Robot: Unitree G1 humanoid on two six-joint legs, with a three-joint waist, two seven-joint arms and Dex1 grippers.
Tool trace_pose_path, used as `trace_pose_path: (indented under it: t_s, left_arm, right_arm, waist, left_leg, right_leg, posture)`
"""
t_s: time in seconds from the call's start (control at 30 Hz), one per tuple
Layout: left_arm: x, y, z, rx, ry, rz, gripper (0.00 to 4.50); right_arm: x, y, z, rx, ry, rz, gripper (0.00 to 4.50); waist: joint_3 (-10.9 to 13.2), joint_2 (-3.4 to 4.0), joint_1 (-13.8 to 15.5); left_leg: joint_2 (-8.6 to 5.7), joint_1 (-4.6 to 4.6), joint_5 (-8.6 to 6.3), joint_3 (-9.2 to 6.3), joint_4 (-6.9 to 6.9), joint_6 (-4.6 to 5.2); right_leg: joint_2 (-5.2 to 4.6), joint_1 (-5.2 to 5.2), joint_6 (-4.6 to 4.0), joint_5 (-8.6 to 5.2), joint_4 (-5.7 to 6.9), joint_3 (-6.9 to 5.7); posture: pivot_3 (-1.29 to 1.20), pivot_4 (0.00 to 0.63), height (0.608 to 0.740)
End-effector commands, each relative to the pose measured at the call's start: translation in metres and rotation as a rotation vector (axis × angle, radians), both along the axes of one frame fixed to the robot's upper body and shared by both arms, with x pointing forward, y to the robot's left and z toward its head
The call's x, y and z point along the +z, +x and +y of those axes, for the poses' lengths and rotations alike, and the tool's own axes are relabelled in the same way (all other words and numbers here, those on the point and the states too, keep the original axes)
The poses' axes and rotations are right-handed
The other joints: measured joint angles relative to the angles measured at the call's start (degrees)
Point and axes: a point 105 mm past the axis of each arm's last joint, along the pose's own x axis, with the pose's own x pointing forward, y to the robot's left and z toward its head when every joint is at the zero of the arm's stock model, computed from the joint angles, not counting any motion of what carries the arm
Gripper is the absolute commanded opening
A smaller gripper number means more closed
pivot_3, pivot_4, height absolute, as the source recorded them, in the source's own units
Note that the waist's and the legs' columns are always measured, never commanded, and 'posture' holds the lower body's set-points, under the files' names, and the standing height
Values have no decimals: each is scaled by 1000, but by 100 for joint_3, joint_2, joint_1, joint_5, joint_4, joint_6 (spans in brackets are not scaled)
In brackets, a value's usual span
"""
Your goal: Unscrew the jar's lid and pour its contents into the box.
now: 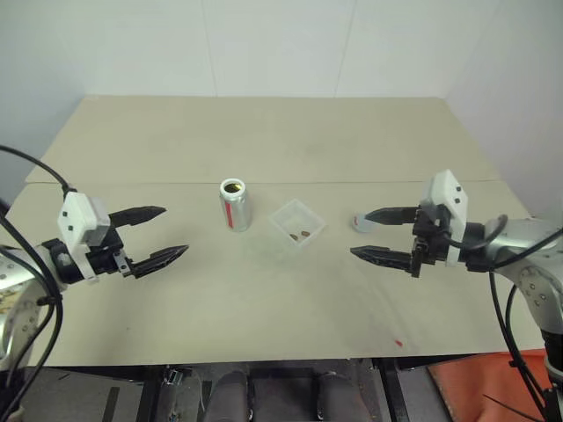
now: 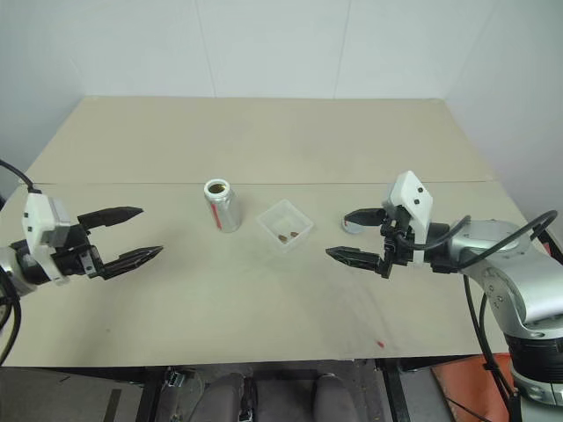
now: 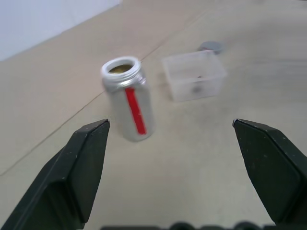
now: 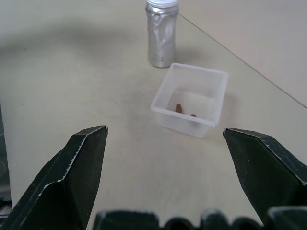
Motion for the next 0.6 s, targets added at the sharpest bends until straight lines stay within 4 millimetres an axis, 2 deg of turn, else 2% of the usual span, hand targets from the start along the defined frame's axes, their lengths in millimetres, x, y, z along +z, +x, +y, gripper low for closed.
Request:
trace_pose_path:
  t_s: [0.03,0.33,0.6]
  left_arm:
    - [17,-7,-3,-89,19,-23,4442]
    - [33,-10,-13,-145,-19,-39,4442]
    - [29,-20,-28,-206,-37,7,4442]
  right_arm:
    - [13,-3,-1,-2,-2,-63,4500]
    - [16,-5,-2,6,-23,-79,4500]
    - [19,-6,-2,12,-51,-109,4500]
  waist:
    - [0,0,-20]
    - [0,0,-20]
    - [0,0,-16]
  left_leg:
    - [1,1,0,4,0,0]
    - [2,2,0,8,-2,0]
    - [2,3,0,9,-1,-1]
  right_leg:
    - [1,-1,0,0,0,2]
    - [1,-1,-2,-1,0,4]
    - [2,-2,-1,-1,3,7]
  posture:
    - [0,150,740]
    - [0,150,740]
    - [0,150,740]
